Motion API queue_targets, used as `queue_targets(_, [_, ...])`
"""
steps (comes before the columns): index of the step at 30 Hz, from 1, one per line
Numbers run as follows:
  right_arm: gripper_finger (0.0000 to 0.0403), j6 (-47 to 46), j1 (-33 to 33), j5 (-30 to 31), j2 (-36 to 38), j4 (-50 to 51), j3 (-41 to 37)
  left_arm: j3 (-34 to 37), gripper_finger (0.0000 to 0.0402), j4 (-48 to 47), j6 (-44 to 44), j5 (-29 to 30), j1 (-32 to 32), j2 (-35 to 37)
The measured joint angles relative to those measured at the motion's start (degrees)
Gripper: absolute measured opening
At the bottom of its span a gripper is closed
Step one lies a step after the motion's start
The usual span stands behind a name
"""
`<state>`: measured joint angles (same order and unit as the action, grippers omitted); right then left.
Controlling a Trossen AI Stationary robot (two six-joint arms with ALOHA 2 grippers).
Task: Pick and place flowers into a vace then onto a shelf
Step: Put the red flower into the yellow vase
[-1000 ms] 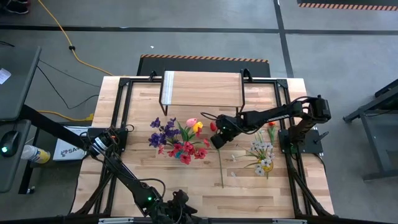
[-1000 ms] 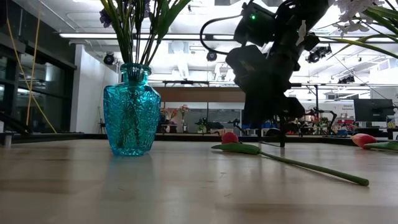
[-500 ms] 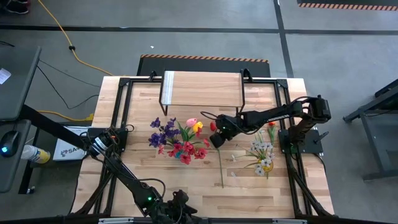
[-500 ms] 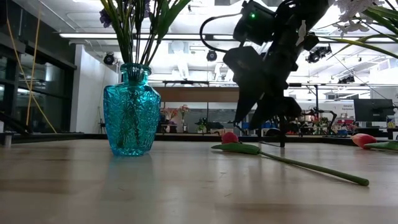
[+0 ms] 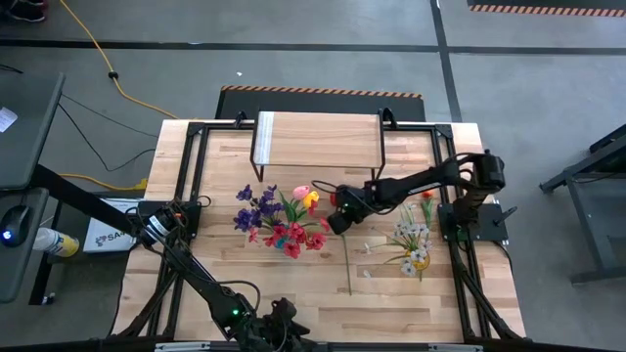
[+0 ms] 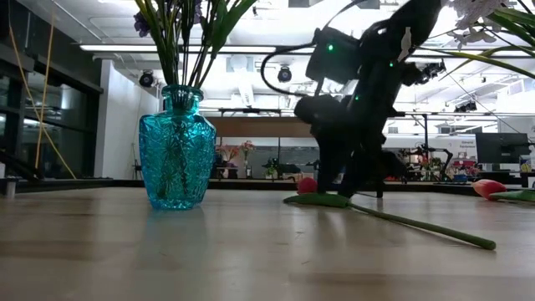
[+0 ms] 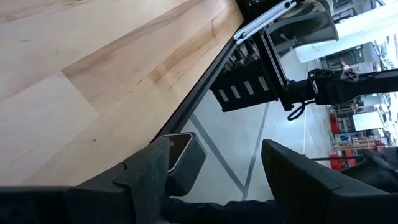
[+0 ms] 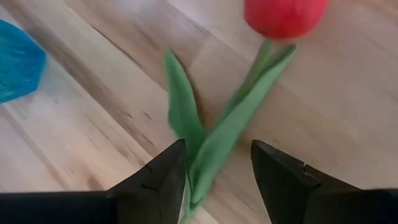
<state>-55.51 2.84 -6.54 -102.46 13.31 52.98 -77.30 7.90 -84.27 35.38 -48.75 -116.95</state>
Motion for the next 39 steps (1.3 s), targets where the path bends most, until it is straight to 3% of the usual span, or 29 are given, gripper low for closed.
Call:
queue_targets(11, [0.0161,-1.25,0.28,-0.3,-1.83,-0.04,-0.01,0.0,0.0287,-0.04,0.0,0.0,-0.01,0.0])
queue_targets(33, [0.0014,-1.05,0.95,0.91,-1.9,1.58,-0.18,-0.02,0.0287,0.0,-0.22,0.02,0.0,0.0])
queue_targets(39, [0.0009,-0.54,1.11,-1.97,-1.93,1.48,-0.18,0.0,0.0287,0.02,-0.22,0.02,0.0,0.0])
